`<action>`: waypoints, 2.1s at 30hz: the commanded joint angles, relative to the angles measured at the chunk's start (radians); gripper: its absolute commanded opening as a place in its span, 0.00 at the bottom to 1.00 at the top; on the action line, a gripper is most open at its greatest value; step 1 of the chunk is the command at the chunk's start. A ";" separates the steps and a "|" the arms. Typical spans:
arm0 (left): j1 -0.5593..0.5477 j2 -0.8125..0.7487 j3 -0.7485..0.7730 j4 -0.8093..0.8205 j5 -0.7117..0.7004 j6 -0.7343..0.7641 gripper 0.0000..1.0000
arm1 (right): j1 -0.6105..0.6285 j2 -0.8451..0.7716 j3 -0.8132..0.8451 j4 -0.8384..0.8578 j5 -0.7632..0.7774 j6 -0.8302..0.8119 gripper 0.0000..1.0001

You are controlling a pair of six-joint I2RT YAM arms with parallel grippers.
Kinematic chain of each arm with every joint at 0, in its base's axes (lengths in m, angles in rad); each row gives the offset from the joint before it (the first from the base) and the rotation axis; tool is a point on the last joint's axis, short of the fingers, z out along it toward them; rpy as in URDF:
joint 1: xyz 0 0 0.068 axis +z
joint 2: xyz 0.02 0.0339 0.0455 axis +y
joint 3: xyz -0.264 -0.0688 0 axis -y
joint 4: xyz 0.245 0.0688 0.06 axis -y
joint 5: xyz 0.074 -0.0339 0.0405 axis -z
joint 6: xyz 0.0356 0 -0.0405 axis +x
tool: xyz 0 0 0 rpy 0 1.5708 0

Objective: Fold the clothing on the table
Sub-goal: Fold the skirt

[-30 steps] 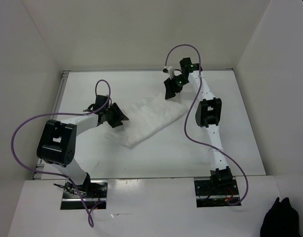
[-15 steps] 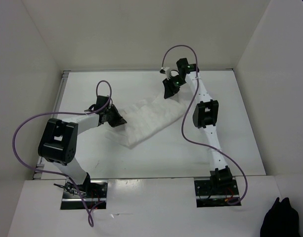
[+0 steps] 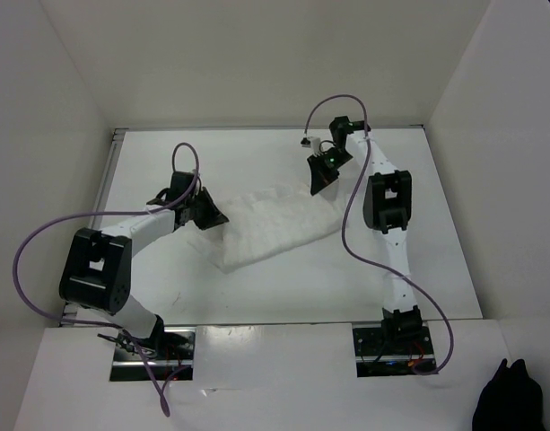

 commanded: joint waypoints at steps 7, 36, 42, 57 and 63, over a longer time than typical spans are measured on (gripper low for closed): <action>-0.054 -0.173 -0.028 -0.145 0.057 0.051 0.00 | 0.015 -0.592 -0.884 0.311 0.067 0.008 0.00; -0.106 -0.434 0.092 -0.230 -0.070 0.117 0.00 | -0.033 -0.994 -1.103 0.839 -0.132 0.353 0.00; -0.039 -0.280 0.234 -0.188 -0.081 0.119 0.00 | -0.033 -0.866 -0.936 1.002 -0.073 0.556 0.00; 0.024 0.173 0.327 -0.118 -0.014 0.067 0.06 | -0.050 -0.457 -0.759 0.972 0.056 0.570 0.00; 0.015 0.043 0.304 -0.136 -0.041 0.067 0.06 | -0.093 -0.642 -0.946 1.010 -0.036 0.432 0.00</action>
